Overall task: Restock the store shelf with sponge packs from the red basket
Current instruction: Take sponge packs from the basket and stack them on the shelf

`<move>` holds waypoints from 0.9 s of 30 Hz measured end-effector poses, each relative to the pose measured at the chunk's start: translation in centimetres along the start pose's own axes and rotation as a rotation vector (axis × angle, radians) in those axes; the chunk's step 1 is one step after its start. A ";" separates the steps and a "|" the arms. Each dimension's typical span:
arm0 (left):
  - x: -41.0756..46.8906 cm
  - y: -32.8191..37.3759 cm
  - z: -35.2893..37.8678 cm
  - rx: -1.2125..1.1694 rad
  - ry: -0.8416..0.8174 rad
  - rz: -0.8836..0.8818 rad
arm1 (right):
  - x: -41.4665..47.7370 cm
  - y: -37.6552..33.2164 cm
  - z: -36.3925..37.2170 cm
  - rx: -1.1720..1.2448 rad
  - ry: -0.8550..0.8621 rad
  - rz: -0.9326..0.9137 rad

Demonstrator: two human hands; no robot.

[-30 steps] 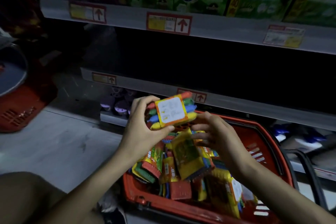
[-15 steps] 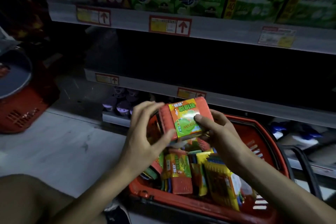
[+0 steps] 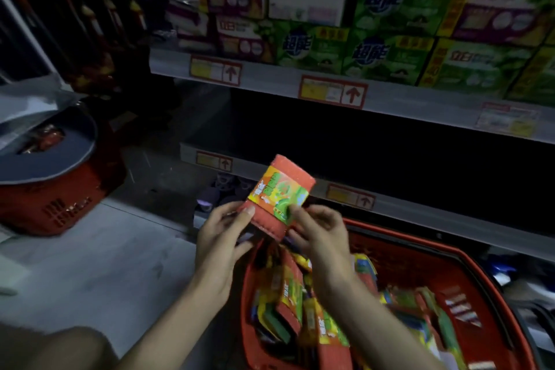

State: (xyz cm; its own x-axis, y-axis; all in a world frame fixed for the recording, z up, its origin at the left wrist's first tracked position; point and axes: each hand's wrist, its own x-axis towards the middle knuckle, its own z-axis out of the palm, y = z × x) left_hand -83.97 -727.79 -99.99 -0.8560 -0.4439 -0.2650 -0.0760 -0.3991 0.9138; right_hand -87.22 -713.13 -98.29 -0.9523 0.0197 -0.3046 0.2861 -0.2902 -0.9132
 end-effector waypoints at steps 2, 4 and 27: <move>1.5 -0.2 -1.0 -0.097 0.097 -0.014 | 0.2 2.3 2.7 -0.010 -0.004 -0.001; 3.1 0.5 -1.9 -0.133 0.147 0.001 | 0.7 3.8 5.1 -0.060 -0.017 -0.050; 24.7 7.5 -7.7 0.408 0.173 0.368 | 13.0 5.5 24.4 -0.273 -0.130 -0.277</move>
State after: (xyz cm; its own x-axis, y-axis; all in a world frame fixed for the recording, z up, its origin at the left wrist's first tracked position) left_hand -101.69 -747.92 -102.05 -0.7698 -0.6334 0.0781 -0.0090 0.1332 0.9910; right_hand -100.63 -737.80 -100.63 -0.9978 -0.0644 -0.0160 0.0177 -0.0258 -0.9995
